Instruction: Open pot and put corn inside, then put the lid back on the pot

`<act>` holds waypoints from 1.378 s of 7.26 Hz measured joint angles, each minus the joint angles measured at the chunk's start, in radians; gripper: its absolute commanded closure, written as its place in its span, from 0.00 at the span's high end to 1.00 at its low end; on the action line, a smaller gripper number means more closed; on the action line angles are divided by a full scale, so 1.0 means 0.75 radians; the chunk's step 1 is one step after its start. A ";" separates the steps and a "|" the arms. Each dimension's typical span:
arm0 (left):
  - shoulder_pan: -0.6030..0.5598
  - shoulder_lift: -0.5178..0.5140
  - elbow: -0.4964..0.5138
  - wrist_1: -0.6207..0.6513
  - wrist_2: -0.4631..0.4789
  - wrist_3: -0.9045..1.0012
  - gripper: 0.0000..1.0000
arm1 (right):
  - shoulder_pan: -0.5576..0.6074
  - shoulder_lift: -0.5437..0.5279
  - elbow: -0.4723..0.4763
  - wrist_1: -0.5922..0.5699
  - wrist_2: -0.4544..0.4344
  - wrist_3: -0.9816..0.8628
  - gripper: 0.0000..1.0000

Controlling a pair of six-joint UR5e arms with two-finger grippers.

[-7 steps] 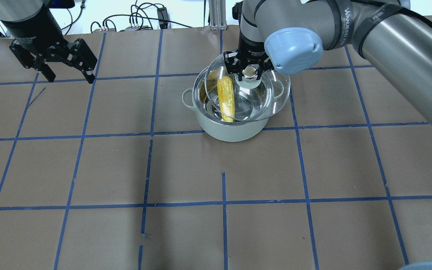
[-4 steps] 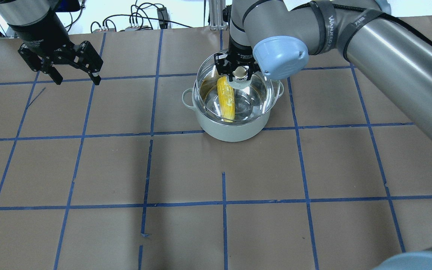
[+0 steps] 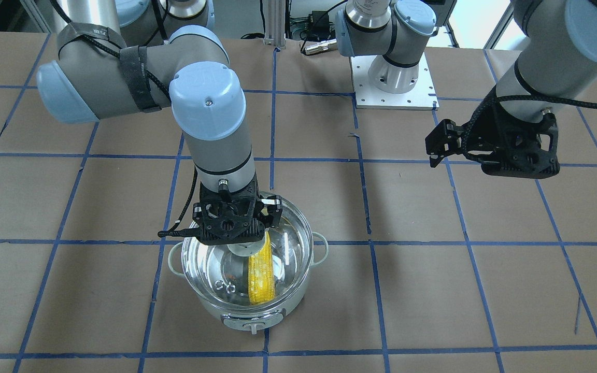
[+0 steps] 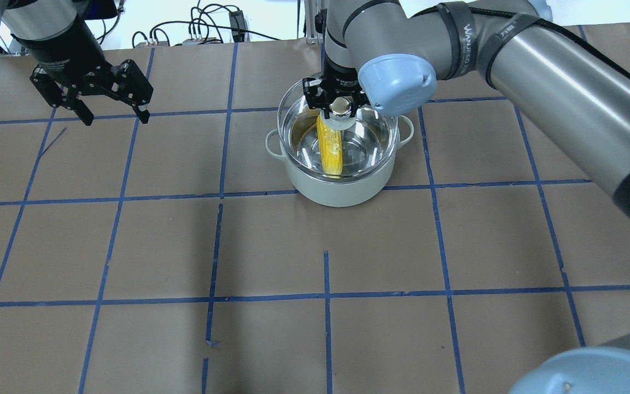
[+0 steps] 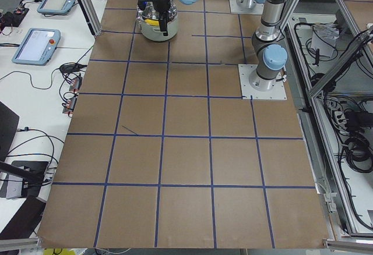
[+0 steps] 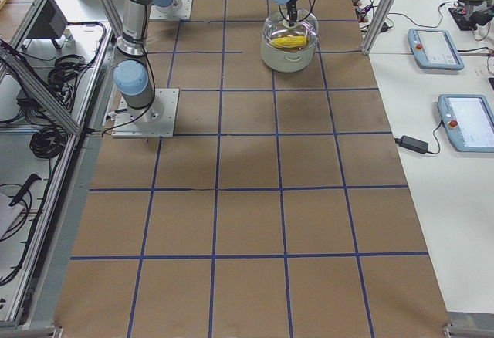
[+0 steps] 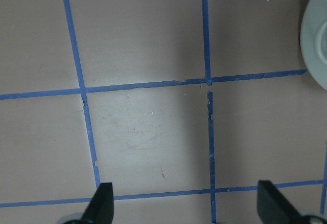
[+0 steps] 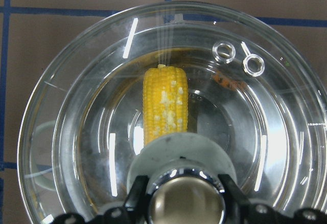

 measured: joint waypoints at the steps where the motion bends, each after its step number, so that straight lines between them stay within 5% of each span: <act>1: 0.000 -0.001 -0.002 0.002 -0.001 -0.010 1.00 | 0.000 0.003 0.000 -0.001 0.006 0.001 0.26; 10: 0.000 -0.026 0.014 0.007 -0.032 -0.044 1.00 | -0.010 0.031 0.001 0.003 0.018 0.000 0.26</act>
